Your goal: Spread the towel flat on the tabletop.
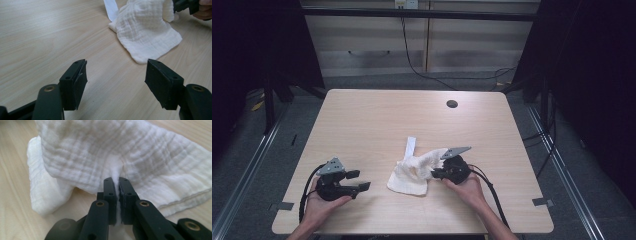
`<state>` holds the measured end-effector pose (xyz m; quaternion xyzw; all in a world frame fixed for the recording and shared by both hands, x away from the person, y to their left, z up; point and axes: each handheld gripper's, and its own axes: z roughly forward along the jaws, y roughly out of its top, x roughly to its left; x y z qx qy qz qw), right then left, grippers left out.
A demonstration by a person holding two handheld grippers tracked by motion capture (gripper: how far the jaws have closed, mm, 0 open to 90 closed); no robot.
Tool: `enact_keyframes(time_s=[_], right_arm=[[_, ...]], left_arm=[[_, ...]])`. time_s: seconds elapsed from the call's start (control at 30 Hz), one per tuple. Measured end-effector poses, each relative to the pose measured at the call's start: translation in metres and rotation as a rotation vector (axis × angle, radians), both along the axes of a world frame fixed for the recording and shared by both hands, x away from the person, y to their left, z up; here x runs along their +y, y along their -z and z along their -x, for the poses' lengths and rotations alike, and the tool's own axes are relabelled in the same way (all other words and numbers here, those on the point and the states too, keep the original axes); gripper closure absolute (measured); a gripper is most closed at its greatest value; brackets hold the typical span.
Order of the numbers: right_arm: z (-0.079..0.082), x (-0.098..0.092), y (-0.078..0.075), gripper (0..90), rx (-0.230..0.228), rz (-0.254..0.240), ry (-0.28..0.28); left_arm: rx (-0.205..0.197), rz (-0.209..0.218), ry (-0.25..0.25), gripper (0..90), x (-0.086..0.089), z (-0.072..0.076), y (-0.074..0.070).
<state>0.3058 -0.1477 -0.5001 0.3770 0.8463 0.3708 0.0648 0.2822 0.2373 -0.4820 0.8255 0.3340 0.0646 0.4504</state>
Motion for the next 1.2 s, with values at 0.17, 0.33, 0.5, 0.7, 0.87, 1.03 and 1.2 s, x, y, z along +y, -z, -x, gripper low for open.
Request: enact_keyframes(time_s=[0.17,0.33,0.5,0.7,0.87,1.03,1.2], right_arm=[[0.009,0.008,0.0,85.2,0.005,-0.004,-0.015],[0.016,0.014,0.0,79.2,-0.004,-0.012,-0.05],[0.018,0.013,-0.007,66.4,-0.022,-0.021,-0.059],[0.024,-0.013,-0.034,57.8,-0.09,-0.062,0.007],[0.03,-0.036,-0.03,55.5,-0.096,-0.097,0.056],[0.029,-0.043,-0.026,53.8,-0.094,-0.094,0.078],[0.027,-0.042,-0.023,53.0,-0.089,-0.085,0.083]], left_arm=[[0.006,-0.023,0.036,39.9,-0.014,0.004,0.005],[0.027,-0.017,0.076,46.7,-0.029,0.004,0.007],[0.056,-0.009,0.087,45.3,-0.037,0.004,0.009],[0.081,0.007,0.122,51.2,-0.048,0.001,0.007],[0.071,0.012,0.085,46.6,-0.047,-0.001,0.008],[0.08,-0.024,0.091,46.5,-0.051,-0.001,0.015],[0.071,-0.058,0.116,55.9,-0.053,0.001,0.017]])
